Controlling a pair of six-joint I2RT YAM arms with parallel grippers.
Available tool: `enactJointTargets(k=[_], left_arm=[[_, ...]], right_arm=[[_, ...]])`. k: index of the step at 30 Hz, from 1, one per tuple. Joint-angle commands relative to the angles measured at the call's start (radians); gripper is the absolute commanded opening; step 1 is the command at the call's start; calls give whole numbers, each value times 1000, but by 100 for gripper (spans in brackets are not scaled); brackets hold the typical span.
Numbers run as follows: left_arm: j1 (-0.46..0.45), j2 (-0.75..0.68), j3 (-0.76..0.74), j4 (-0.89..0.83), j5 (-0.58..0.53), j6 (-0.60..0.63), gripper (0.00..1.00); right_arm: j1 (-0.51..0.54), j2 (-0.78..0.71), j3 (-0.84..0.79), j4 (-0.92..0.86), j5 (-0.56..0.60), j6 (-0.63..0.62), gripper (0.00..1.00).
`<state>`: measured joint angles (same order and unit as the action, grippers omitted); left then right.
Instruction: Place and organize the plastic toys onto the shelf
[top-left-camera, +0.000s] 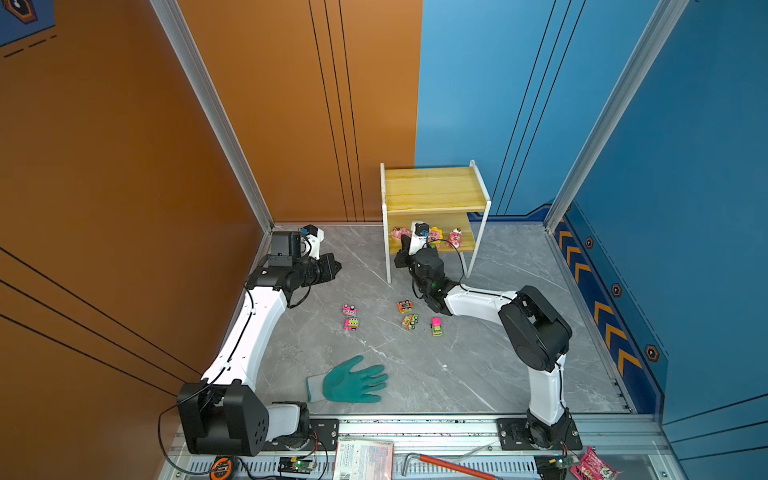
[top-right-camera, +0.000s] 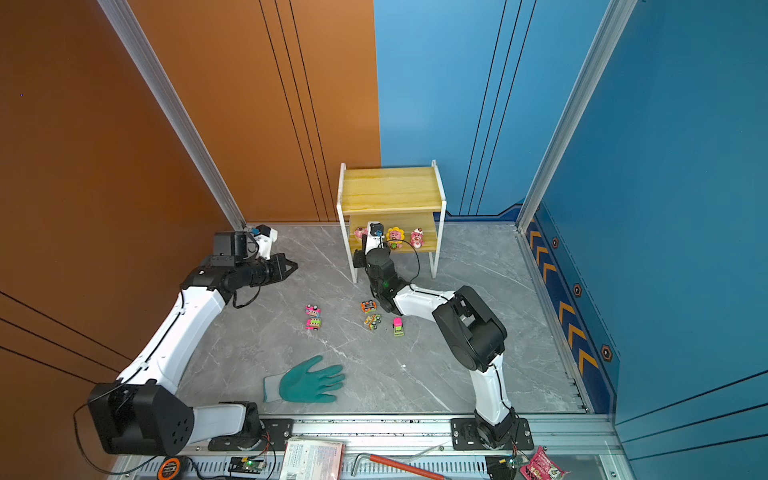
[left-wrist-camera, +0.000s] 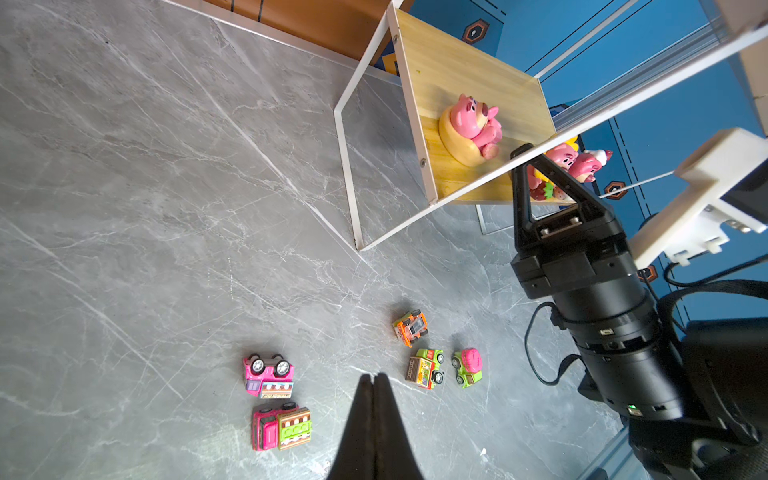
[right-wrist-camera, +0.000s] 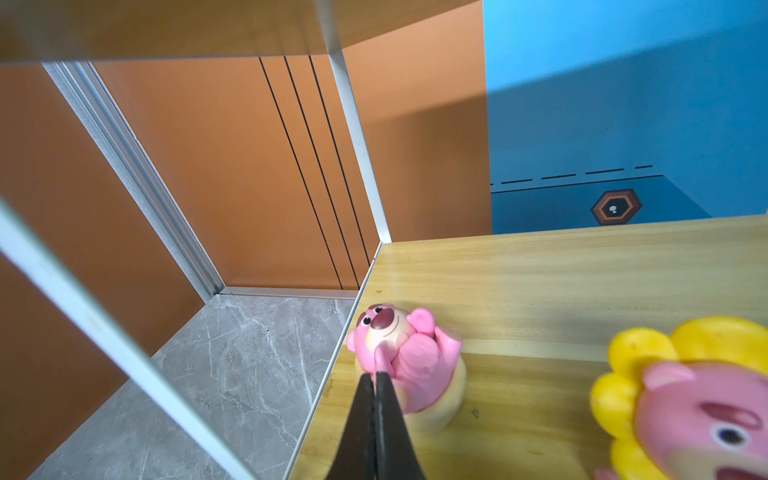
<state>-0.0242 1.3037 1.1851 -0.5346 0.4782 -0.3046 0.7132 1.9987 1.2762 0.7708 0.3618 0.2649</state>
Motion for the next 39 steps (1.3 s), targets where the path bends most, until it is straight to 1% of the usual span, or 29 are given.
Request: enactJointTargets(k=[1,16,21,23,25,32,39], left_arm=[[10,8,-1,18,35,-7,0],[12,5,-5,25,50,-10,0],[12,7,-5,28,59,-13,0],[12,9,-5,30,61,-14,0],[12,10,-5,31,63,-14,0],[17,13,-5,41,74,-22,0],[18,12,-8,47,80,-27,0]], right_arm=[[-4,22,33,3,41,-13,0],[-4,38,60,-38,51,-7,0],[-4,45,71,-69,36,9,0],[-36,47,71,-70,29,18,0],[-38,48,71,-79,22,24,0],[-32,45,70,-101,-8,38,0],[-20,39,71,-111,-29,20,0]])
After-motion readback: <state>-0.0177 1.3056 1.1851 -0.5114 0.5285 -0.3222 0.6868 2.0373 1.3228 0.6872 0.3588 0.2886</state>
